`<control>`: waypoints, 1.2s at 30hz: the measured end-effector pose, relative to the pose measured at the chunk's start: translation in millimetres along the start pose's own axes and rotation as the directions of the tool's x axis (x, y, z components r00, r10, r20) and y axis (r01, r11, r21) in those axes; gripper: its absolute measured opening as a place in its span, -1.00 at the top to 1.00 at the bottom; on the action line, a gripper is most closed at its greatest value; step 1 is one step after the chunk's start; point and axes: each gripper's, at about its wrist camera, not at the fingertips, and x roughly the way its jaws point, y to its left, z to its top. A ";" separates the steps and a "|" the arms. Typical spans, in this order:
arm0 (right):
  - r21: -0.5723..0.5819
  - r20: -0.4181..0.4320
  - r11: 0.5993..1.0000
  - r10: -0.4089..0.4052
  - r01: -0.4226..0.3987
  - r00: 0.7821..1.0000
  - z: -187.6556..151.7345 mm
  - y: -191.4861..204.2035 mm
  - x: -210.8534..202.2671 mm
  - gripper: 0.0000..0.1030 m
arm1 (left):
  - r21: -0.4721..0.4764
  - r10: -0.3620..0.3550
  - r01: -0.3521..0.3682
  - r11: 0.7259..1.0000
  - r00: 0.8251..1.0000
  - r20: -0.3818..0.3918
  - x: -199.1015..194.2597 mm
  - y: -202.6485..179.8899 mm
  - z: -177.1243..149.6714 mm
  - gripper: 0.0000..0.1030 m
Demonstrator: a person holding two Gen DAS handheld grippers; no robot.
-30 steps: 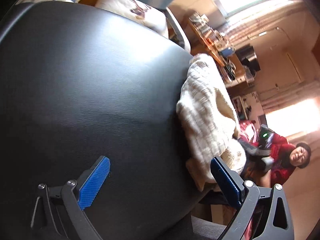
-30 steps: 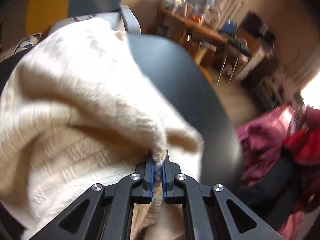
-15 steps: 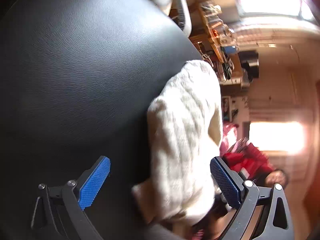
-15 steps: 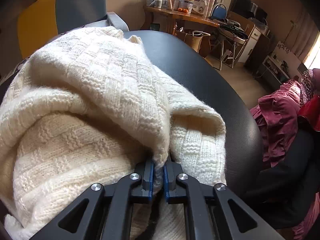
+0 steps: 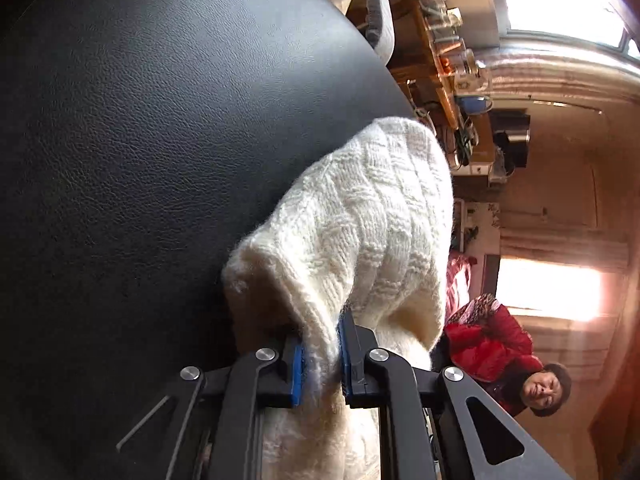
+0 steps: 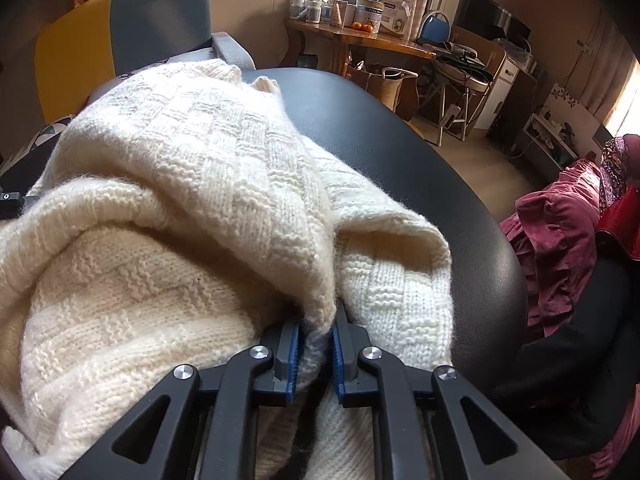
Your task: Fold clothes
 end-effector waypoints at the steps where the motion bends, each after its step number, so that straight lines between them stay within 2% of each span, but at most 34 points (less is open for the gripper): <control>1: 0.000 -0.006 1.000 -0.001 0.001 1.000 0.9 0.0 -1.3 0.72 | 0.006 -0.010 0.009 1.000 1.000 0.017 -5.5 -1.8 -0.4 0.77; 4: -0.015 0.000 1.000 0.005 -0.005 1.000 3.0 6.5 -10.7 0.72 | 0.115 -0.048 0.037 0.993 0.994 0.094 -40.2 -31.2 -4.4 0.79; 6: -0.024 0.014 0.999 0.031 -0.031 0.999 2.7 12.2 -18.2 0.72 | 0.216 -0.079 0.050 0.975 0.988 0.131 -62.7 -60.2 -13.4 0.79; 7: -0.034 0.009 0.998 0.045 -0.044 0.999 0.3 16.7 -19.7 0.72 | 0.269 -0.091 0.051 0.962 0.986 0.139 -72.3 -74.9 -21.7 0.79; 9: -0.049 -0.011 0.997 0.058 -0.058 0.998 -6.2 26.2 -16.8 0.65 | 0.396 -0.113 0.050 0.917 0.984 0.137 -87.0 -104.9 -46.8 0.79; 12: -0.003 0.006 0.997 0.078 -0.078 0.997 -15.3 25.9 -13.3 0.64 | 0.541 -0.064 0.033 0.840 0.997 0.037 -67.6 -128.4 -95.5 0.79; 14: 0.068 0.010 0.993 0.097 -0.097 0.995 -18.4 15.3 -11.2 0.53 | 0.604 -0.008 0.036 0.796 0.999 -0.050 -46.2 -129.1 -128.0 0.78; 16: 0.130 0.006 0.984 0.121 -0.121 0.993 -21.4 3.5 -7.8 0.43 | 0.626 0.041 0.050 0.778 0.991 -0.130 -23.1 -115.2 -155.4 0.77; 18: 0.170 -0.005 0.975 0.143 -0.140 0.990 -22.0 -5.6 -5.7 0.29 | 0.597 0.061 0.057 0.800 0.983 -0.176 -10.0 -93.4 -169.7 0.77; 21: 0.194 -0.031 0.968 0.169 -0.160 0.985 -18.9 -14.7 -2.0 0.12 | 0.528 0.036 0.072 0.846 0.981 -0.192 -16.8 -68.1 -165.6 0.62; 23: 0.194 -0.057 0.969 0.166 -0.152 0.984 -14.9 -15.4 -1.8 0.05 | 0.496 0.017 0.067 0.866 0.987 -0.162 -34.3 -54.7 -157.9 0.53; 25: 0.199 -0.077 0.969 0.162 -0.144 0.984 -10.6 -15.7 -4.9 0.05 | 0.472 0.012 0.041 0.881 0.994 -0.110 -54.6 -41.5 -146.0 0.25; 26: 0.193 -0.071 0.972 0.152 -0.136 0.986 -8.8 -15.9 -10.3 0.05 | 0.448 0.014 0.027 0.893 0.996 -0.089 -62.8 -32.2 -139.0 0.19; 27: 0.182 -0.053 0.976 0.129 -0.118 0.990 -7.5 -16.1 -18.5 0.05 | 0.423 0.011 0.020 0.906 0.997 -0.072 -70.3 -21.0 -132.6 0.11; 29: 0.163 -0.001 0.984 0.067 -0.066 0.998 -6.4 -15.1 -40.8 0.05 | 0.369 0.011 0.004 0.930 0.999 -0.037 -79.4 1.2 -119.9 0.10; 31: 0.116 0.086 0.993 0.016 -0.026 0.996 -4.1 -5.9 -71.9 0.03 | 0.313 0.013 -0.010 0.950 1.000 -0.007 -86.8 21.8 -108.4 0.09; 33: 0.038 0.189 0.997 0.066 -0.074 0.980 -0.4 12.6 -108.4 0.02 | 0.259 0.011 -0.012 0.966 1.000 0.003 -90.6 40.8 -102.6 0.09; 35: -0.045 0.253 0.984 0.177 -0.171 0.951 2.9 41.4 -139.2 0.01 | 0.211 0.017 -0.020 0.977 1.000 0.016 -94.1 58.3 -98.4 0.09; 36: -0.092 0.257 0.971 0.237 -0.221 0.937 5.4 60.8 -148.8 -0.01 | 0.190 0.019 -0.023 0.982 1.000 0.022 -95.8 65.8 -97.2 0.09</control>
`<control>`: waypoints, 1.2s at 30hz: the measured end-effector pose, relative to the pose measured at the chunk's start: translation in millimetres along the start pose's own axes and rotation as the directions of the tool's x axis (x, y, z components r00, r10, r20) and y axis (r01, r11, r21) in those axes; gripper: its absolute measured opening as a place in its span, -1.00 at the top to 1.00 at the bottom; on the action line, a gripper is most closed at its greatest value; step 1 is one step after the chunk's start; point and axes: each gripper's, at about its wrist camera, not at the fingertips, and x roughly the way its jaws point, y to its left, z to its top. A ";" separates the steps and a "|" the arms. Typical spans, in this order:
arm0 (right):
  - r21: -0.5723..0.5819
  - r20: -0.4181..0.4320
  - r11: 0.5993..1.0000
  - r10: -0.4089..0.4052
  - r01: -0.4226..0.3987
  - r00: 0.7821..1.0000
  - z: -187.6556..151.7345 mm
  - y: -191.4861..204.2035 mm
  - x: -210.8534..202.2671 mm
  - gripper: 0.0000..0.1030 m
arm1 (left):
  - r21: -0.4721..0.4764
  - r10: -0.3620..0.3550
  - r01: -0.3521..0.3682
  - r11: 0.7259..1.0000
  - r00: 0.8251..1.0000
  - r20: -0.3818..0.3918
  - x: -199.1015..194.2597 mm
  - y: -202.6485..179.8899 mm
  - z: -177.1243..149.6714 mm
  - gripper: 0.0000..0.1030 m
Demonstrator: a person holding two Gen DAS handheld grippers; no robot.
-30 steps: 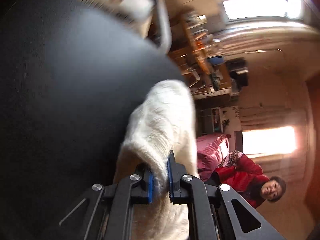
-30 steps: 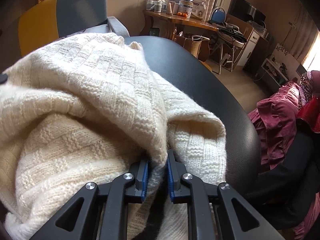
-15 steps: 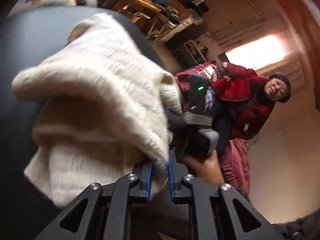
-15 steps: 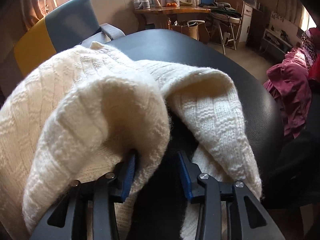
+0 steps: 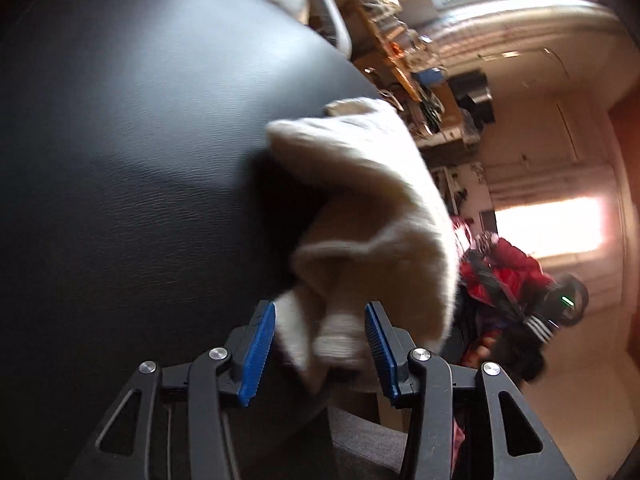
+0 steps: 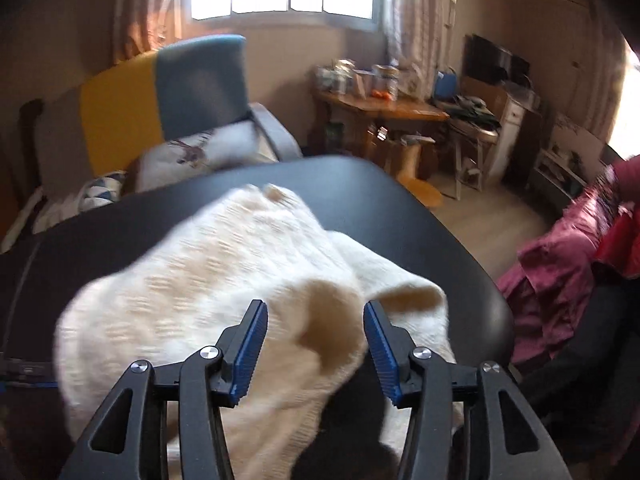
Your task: Fold clothes
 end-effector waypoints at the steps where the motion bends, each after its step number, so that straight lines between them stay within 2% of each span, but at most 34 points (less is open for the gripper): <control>1: -0.033 0.007 0.998 0.061 -0.061 0.998 5.5 20.8 -3.5 -0.12 | -0.020 0.003 -0.003 1.000 1.000 0.006 -1.6 6.5 -0.7 0.09; 2: -0.070 -0.007 0.993 0.095 -0.096 0.995 8.3 43.8 0.6 -0.22 | -0.039 0.006 -0.005 0.999 1.000 0.011 -3.2 13.0 -1.3 0.09; 3: -0.107 -0.022 0.986 0.129 -0.131 0.991 11.0 66.7 4.8 -0.41 | -0.054 0.009 -0.008 0.999 1.000 0.019 -5.5 18.4 -1.8 0.09; 4: -0.144 -0.042 0.977 0.155 -0.159 0.987 8.6 88.0 11.2 -0.45 | -0.061 0.009 -0.008 0.998 1.000 0.026 -7.6 21.3 -2.7 0.09; 6: -0.229 -0.097 0.962 0.132 -0.151 0.986 1.7 123.2 32.7 -0.45 | -0.068 0.009 -0.006 0.998 0.999 0.038 -16.3 31.9 -3.2 0.09; 8: -0.329 -0.126 0.944 -0.015 -0.027 0.992 -10.5 146.2 57.0 -0.45 | -0.069 0.012 -0.008 0.998 0.999 0.052 -25.1 38.2 -4.3 0.08; 9: -0.368 -0.140 0.930 -0.083 0.026 0.987 -16.9 152.8 69.9 -0.42 | -0.068 0.015 -0.011 0.998 0.998 0.059 -28.8 40.5 -4.5 0.06; 10: -0.373 -0.162 0.926 -0.123 0.055 0.979 -22.2 149.8 82.0 -0.30 | -0.067 0.021 -0.016 0.998 0.998 0.066 -32.0 42.8 -4.5 0.06; 11: -0.377 -0.183 0.923 -0.161 0.082 0.970 -27.4 146.6 93.9 -0.03 | -0.066 0.024 -0.020 0.998 0.997 0.071 -35.0 43.6 -4.2 0.05; 12: -0.321 -0.202 0.946 -0.123 0.053 0.972 -29.1 137.7 98.0 0.50 | -0.065 0.027 -0.022 0.998 0.997 0.075 -37.8 43.3 -3.7 0.05; 14: -0.205 -0.207 0.979 -0.048 0.004 0.977 -26.8 115.1 95.6 0.57 | -0.067 0.030 -0.025 0.997 0.996 0.080 -40.9 43.0 -2.6 0.05; 16: -0.097 -0.180 0.994 0.026 -0.044 0.983 -20.5 89.9 82.8 0.59 | -0.078 0.024 -0.018 0.997 0.997 0.074 -38.5 44.0 -1.3 0.05; 18: 0.018 -0.146 0.997 0.075 -0.073 0.986 -17.5 59.9 67.2 0.59 | -0.087 0.004 0.002 0.996 0.998 0.067 -35.9 43.1 1.3 0.05; 20: 0.156 -0.125 0.983 0.121 -0.101 0.985 -23.6 25.9 62.3 0.59 | -0.095 -0.026 0.031 0.995 0.998 0.056 -29.3 37.9 6.1 0.03; 23: 0.387 -0.097 0.906 0.224 -0.170 0.970 -44.0 -24.2 75.2 0.59 | -0.098 -0.069 0.071 0.993 0.997 0.023 -14.7 23.5 16.2 0.02; 27: 0.614 -0.011 0.742 0.348 -0.269 0.937 -79.2 -66.5 92.9 0.58 | -0.075 -0.101 0.098 0.992 0.994 -0.039 15.9 -4.4 28.1 0.01; 28: 0.651 0.006 0.705 0.365 -0.281 0.931 -86.3 -73.5 98.1 0.57 | -0.060 -0.094 0.090 0.994 0.994 -0.058 24.9 -12.0 28.8 0.01; 30: 0.692 0.037 0.655 0.388 -0.303 0.921 -96.5 -82.0 105.5 0.57 | -0.014 -0.042 0.041 0.999 0.996 -0.073 39.5 -23.6 30.3 0.01; 33: 0.692 0.042 0.646 0.408 -0.321 0.912 -100.8 -79.7 115.0 0.53 | 0.101 0.092 -0.085 0.991 0.993 -0.069 54.1 -35.8 26.8 0.01; 36: 0.679 0.042 0.654 0.420 -0.334 0.907 -101.3 -78.1 120.5 0.49 | 0.221 0.195 -0.177 0.959 0.979 -0.059 58.2 -40.5 19.5 0.03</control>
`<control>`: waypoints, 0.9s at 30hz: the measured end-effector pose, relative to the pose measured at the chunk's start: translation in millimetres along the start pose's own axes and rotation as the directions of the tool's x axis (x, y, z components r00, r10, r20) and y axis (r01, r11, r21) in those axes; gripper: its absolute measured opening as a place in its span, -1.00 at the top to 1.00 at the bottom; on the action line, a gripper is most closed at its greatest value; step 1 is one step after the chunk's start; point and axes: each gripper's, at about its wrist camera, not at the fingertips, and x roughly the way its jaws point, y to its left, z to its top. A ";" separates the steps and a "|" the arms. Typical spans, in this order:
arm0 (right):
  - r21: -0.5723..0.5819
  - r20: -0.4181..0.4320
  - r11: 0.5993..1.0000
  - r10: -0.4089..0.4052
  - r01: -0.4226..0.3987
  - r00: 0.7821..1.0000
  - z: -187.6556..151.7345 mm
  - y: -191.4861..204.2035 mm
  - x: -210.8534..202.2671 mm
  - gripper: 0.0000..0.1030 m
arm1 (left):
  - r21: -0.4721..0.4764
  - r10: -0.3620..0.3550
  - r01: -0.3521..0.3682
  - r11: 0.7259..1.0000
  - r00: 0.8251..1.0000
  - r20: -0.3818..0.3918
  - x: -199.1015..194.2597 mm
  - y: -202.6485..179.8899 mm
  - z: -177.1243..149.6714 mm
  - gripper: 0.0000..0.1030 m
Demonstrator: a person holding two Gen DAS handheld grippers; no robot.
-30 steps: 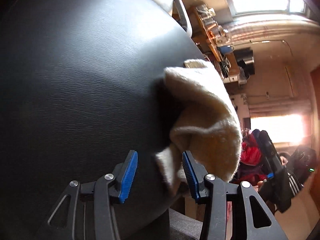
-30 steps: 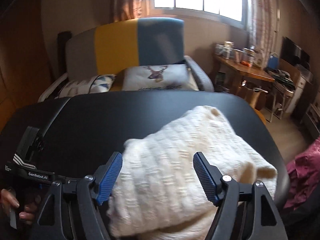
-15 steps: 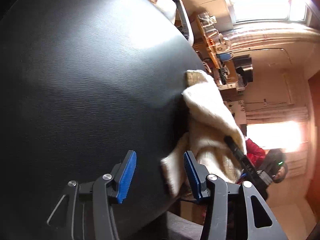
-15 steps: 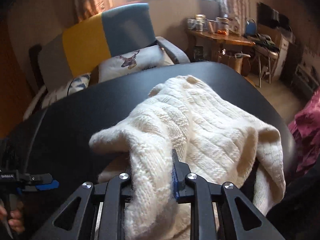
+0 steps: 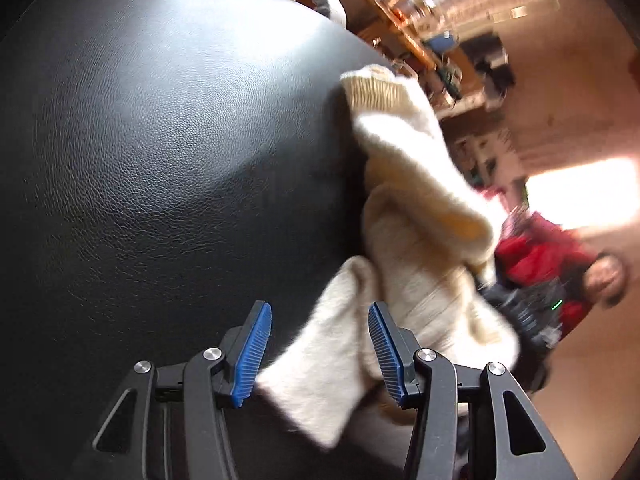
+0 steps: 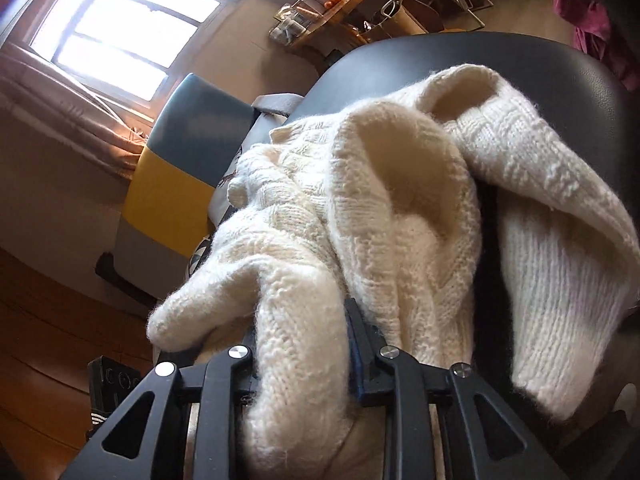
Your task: Fold clothes
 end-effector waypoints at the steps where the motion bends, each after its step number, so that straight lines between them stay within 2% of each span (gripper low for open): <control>1: -0.001 -0.002 1.000 0.008 -0.008 1.000 -0.5 -0.7 2.1 0.48 | 0.052 0.034 -0.034 0.998 0.999 0.005 -0.4 -3.5 -3.2 0.03; 3: 0.008 0.002 1.000 0.024 -0.025 1.000 -3.3 -3.6 1.1 0.46 | 0.160 0.085 -0.087 0.983 0.996 0.018 0.5 -13.3 -9.2 0.03; 5: 0.008 0.006 0.999 0.033 -0.033 0.999 -5.7 -3.9 0.8 0.45 | 0.267 0.117 -0.119 0.956 0.993 0.021 2.6 -23.2 -15.6 0.03; 8: 0.002 0.010 0.999 0.033 -0.033 0.999 -8.2 -2.8 0.0 0.44 | 0.410 0.206 -0.204 0.889 0.978 0.042 13.5 -37.4 -27.8 0.14; 10: -0.002 0.012 1.000 0.031 -0.031 0.999 -9.5 -3.1 -1.9 0.43 | 0.467 0.264 -0.264 0.844 0.962 0.066 22.3 -41.0 -35.2 0.23; 12: -0.008 0.014 0.999 0.031 -0.031 0.999 -10.1 -3.4 -2.4 0.42 | 0.501 0.288 -0.298 0.812 0.952 0.100 24.4 -45.0 -41.5 0.25; 13: -0.007 0.015 0.999 0.033 -0.033 0.999 -10.3 -3.9 -2.3 0.42 | 0.507 0.291 -0.304 0.807 0.951 0.106 24.6 -46.0 -43.3 0.42; 15: -0.006 0.018 0.999 0.037 -0.036 0.999 -10.8 -5.3 -2.5 0.41 | 0.509 0.275 -0.288 0.811 0.956 0.102 24.4 -47.0 -47.1 0.79; 16: -0.007 0.020 0.999 0.038 -0.038 0.999 -11.0 -6.2 -2.8 0.41 | 0.512 0.271 -0.288 0.810 0.956 0.109 23.5 -47.5 -49.4 0.85; 18: -0.010 0.024 0.999 0.035 -0.035 0.999 -11.8 -7.2 -3.9 0.41 | 0.501 0.256 -0.282 0.818 0.959 0.122 19.9 -45.3 -52.4 0.88; 21: -0.010 0.033 1.000 0.027 -0.027 0.999 -12.0 -6.6 -2.7 0.40 | 0.425 0.213 -0.235 0.874 0.972 0.098 11.6 -29.4 -48.0 0.88; 24: -0.026 0.037 1.000 -0.001 0.002 0.999 -13.1 -0.1 0.8 0.40 | 0.353 0.182 -0.199 0.914 0.980 0.082 2.7 -11.5 -42.8 0.88; 27: -0.100 0.045 0.992 -0.071 0.076 0.996 -17.3 15.1 -0.3 0.38 | 0.332 0.169 -0.190 0.924 0.981 0.091 -6.4 -4.0 -44.7 0.88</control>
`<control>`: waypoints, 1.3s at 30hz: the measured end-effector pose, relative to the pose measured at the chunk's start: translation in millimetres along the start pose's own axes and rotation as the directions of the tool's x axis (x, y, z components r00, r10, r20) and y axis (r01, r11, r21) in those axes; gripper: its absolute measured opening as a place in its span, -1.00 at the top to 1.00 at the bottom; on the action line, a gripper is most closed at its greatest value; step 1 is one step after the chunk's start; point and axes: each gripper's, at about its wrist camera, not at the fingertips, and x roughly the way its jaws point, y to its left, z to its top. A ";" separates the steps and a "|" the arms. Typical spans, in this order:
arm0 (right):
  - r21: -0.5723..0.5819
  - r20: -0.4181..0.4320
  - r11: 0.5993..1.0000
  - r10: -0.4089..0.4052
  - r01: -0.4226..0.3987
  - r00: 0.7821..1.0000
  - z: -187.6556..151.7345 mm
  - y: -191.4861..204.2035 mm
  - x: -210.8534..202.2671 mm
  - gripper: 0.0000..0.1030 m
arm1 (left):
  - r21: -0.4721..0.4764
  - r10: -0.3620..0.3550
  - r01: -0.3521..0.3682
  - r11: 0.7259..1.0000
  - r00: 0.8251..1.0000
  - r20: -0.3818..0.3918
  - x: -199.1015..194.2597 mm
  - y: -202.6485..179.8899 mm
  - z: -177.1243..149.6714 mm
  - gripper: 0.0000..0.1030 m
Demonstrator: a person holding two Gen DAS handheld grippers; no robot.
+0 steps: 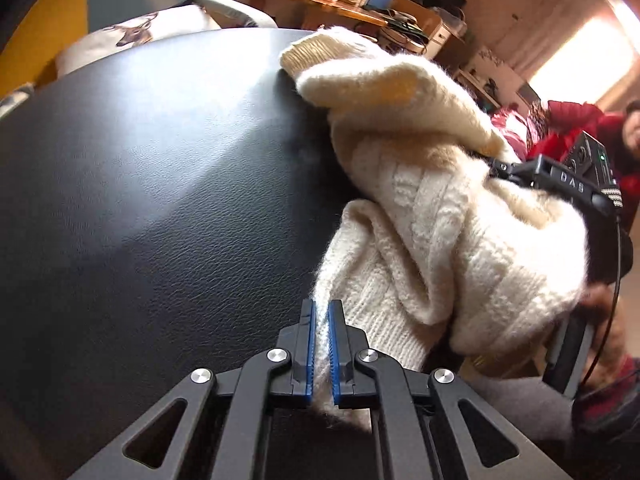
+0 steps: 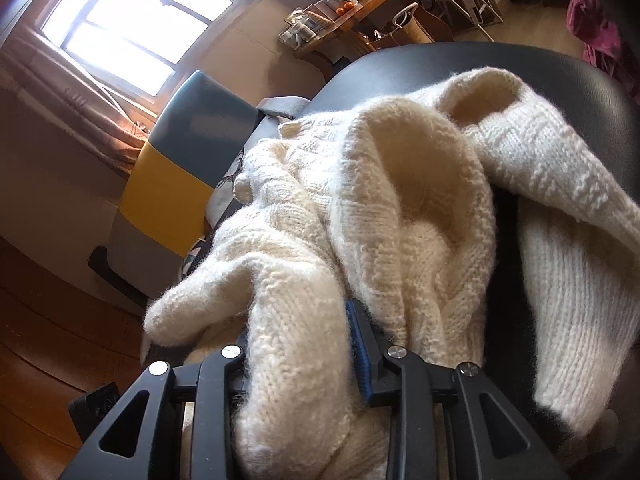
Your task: Fold clothes
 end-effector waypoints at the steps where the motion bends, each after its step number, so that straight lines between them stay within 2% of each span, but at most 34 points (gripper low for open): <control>1: -0.022 0.003 0.999 -0.025 0.025 1.000 -1.4 5.7 0.1 0.37 | -0.002 0.003 -0.003 1.000 1.000 0.008 -2.7 0.7 -2.2 0.88; 4: -0.050 0.009 0.997 -0.063 0.063 0.998 -5.9 17.0 1.2 0.35 | -0.028 -0.005 0.006 1.000 1.000 0.009 -6.5 6.9 -6.0 0.88; 9: -0.062 0.000 0.996 -0.067 0.067 0.998 -11.5 20.2 2.2 0.33 | -0.039 0.009 -0.008 0.999 0.999 0.037 -26.4 22.8 -10.0 0.88; 13: -0.066 -0.024 0.995 -0.073 0.071 0.997 -11.4 22.2 4.5 0.33 | -0.075 0.045 -0.038 0.996 0.994 0.100 -54.7 35.5 -15.2 0.89; 18: -0.173 -0.033 0.975 -0.150 0.142 0.988 -16.0 39.1 9.2 0.31 | -0.147 0.069 -0.041 0.988 0.980 0.186 -87.0 57.1 -26.7 0.89; 24: -0.348 0.018 0.902 -0.267 0.256 0.964 -35.3 69.3 13.9 0.20 | -0.199 0.124 -0.065 0.978 0.945 0.303 -123.5 57.7 -18.1 0.90; 27: -0.423 0.044 0.857 -0.304 0.293 0.952 -47.0 84.3 20.8 0.09 | -0.249 0.156 -0.076 0.965 0.935 0.320 -139.8 71.1 -9.4 0.89; 31: -0.484 0.070 0.813 -0.334 0.325 0.940 -57.6 93.7 29.7 -0.08 | -0.291 0.188 -0.097 0.952 0.935 0.301 -147.4 90.0 -9.1 0.89; 39: -0.567 0.094 0.741 -0.376 0.360 0.922 -68.9 101.6 41.1 -0.34 | -0.361 0.246 -0.150 0.921 0.939 0.239 -138.0 101.5 -34.3 0.89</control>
